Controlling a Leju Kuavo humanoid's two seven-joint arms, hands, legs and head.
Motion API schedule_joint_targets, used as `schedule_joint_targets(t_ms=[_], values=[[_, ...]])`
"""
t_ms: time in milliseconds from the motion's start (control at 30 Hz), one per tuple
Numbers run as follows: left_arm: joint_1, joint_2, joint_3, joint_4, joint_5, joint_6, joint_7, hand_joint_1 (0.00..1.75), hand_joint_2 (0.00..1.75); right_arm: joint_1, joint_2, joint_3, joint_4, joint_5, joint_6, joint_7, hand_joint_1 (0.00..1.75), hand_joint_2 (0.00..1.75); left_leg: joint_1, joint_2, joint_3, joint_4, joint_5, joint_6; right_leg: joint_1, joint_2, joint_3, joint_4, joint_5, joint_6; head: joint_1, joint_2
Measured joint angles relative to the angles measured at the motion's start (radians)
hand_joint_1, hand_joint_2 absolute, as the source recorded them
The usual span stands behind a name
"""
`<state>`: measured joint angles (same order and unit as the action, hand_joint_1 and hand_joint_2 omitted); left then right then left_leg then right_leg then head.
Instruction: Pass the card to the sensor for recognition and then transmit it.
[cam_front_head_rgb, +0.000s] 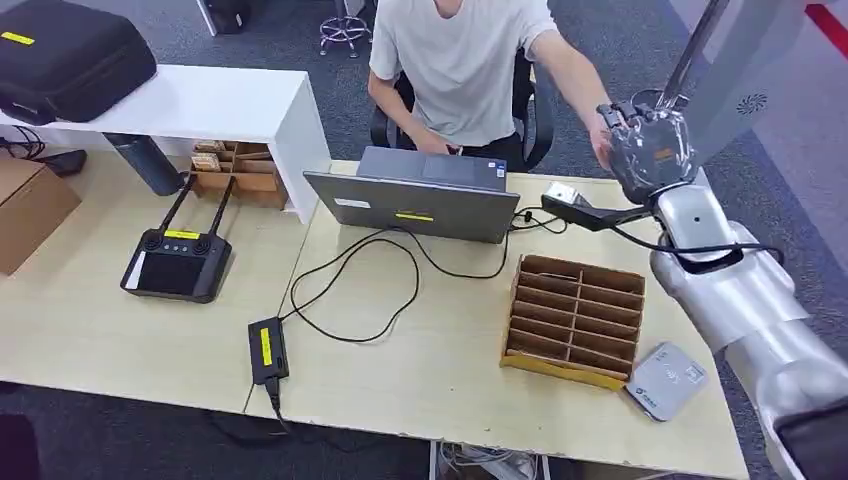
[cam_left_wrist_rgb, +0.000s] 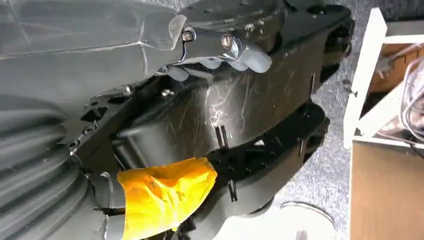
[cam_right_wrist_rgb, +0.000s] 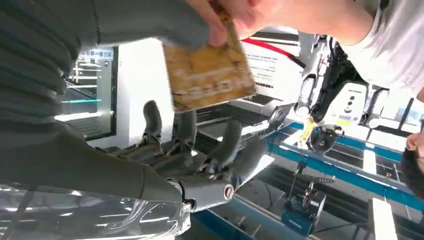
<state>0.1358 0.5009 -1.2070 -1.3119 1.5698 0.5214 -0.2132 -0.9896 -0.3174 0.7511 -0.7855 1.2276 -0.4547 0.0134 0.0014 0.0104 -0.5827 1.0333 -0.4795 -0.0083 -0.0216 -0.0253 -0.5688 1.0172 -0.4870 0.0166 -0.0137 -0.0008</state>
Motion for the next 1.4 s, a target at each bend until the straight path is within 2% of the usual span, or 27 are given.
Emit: schedule_joint_targets(t_ms=[200,333,433,500,633,767,900,1067,1133,1267,1333,1400], values=[[0.000,-0.002,0.000,0.007,0.000,0.024,-0.003,0.00,1.75,0.000,0.000,0.010,0.014,0.006,0.014,0.010,0.00,1.75,0.000,0.000,0.000,0.000,0.000,0.000,0.000,0.000,0.000,0.000,0.000,0.000,0.000,0.000],[0.001,-0.002,0.000,0.007,0.000,0.034,-0.001,0.00,1.75,-0.001,-0.005,0.010,0.017,0.011,0.044,0.050,0.00,1.75,0.000,0.000,0.000,0.000,0.000,0.000,0.000,0.000,0.000,0.000,0.000,0.000,0.000,0.000],[0.004,-0.002,0.001,0.007,0.000,0.035,-0.001,0.00,1.75,-0.010,-0.023,0.008,0.022,0.019,0.040,0.073,0.00,1.75,0.000,0.000,0.000,0.001,0.000,0.000,0.000,0.000,0.000,0.000,0.000,0.000,0.000,0.000],[0.007,-0.003,0.004,0.007,0.000,0.043,0.000,0.00,1.75,-0.021,-0.050,-0.002,0.023,0.016,0.025,0.095,0.00,1.75,0.000,-0.001,0.000,0.001,0.000,0.000,0.000,-0.001,0.000,0.000,0.000,0.000,0.000,0.000],[0.025,-0.004,0.015,0.006,0.000,0.053,-0.006,0.00,1.75,-0.026,-0.132,-0.061,0.013,-0.034,-0.062,0.102,0.00,1.75,0.000,-0.004,-0.001,0.002,0.000,0.000,0.000,-0.004,0.000,-0.001,0.000,0.000,0.000,0.000],[0.038,-0.011,0.030,0.006,0.000,0.053,-0.008,0.00,1.75,0.001,-0.237,-0.168,-0.037,-0.082,-0.111,0.127,0.00,1.75,0.000,-0.006,-0.003,0.003,-0.001,0.001,0.000,-0.005,0.000,-0.003,0.000,0.001,0.000,0.000],[0.057,-0.023,0.063,0.006,-0.035,0.049,0.023,0.00,1.75,0.067,-0.361,-0.305,-0.106,-0.123,-0.106,0.154,0.00,1.75,0.000,-0.008,-0.003,0.003,-0.002,0.003,0.000,-0.007,0.001,-0.003,-0.001,0.001,0.000,0.000],[0.058,-0.029,0.065,0.006,-0.002,0.039,0.008,0.00,1.75,0.162,-0.495,-0.461,-0.105,-0.145,-0.074,0.169,0.00,1.75,0.000,-0.009,-0.004,0.004,-0.003,0.004,0.000,-0.007,0.000,-0.004,-0.001,0.003,0.000,0.000],[0.060,-0.031,0.065,0.006,-0.001,0.037,0.008,0.00,1.75,0.244,-0.565,-0.528,-0.099,-0.150,-0.046,0.203,0.00,1.75,0.000,-0.011,-0.004,0.004,-0.004,0.005,0.000,-0.011,0.002,-0.005,-0.002,0.004,0.000,0.000],[0.068,-0.035,0.068,0.006,0.000,0.039,0.008,0.00,1.75,0.459,-0.665,-0.672,-0.082,-0.149,0.016,0.272,0.00,1.75,0.000,-0.013,-0.005,0.004,-0.005,0.007,0.000,-0.012,0.003,-0.005,-0.004,0.007,0.000,0.000],[0.070,-0.036,0.070,0.006,0.000,0.042,0.009,0.00,1.75,0.604,-0.694,-0.773,-0.082,-0.133,0.086,0.309,0.00,1.75,0.000,-0.014,-0.004,0.003,-0.006,0.007,0.000,-0.013,0.003,-0.006,-0.004,0.007,-0.001,0.000],[0.072,-0.037,0.073,0.006,0.000,0.044,0.010,0.00,1.75,0.772,-0.697,-0.891,-0.093,-0.103,0.178,0.332,0.00,1.75,0.000,-0.016,-0.005,0.003,-0.007,0.008,0.001,-0.015,0.004,-0.006,-0.006,0.007,0.000,0.000]])
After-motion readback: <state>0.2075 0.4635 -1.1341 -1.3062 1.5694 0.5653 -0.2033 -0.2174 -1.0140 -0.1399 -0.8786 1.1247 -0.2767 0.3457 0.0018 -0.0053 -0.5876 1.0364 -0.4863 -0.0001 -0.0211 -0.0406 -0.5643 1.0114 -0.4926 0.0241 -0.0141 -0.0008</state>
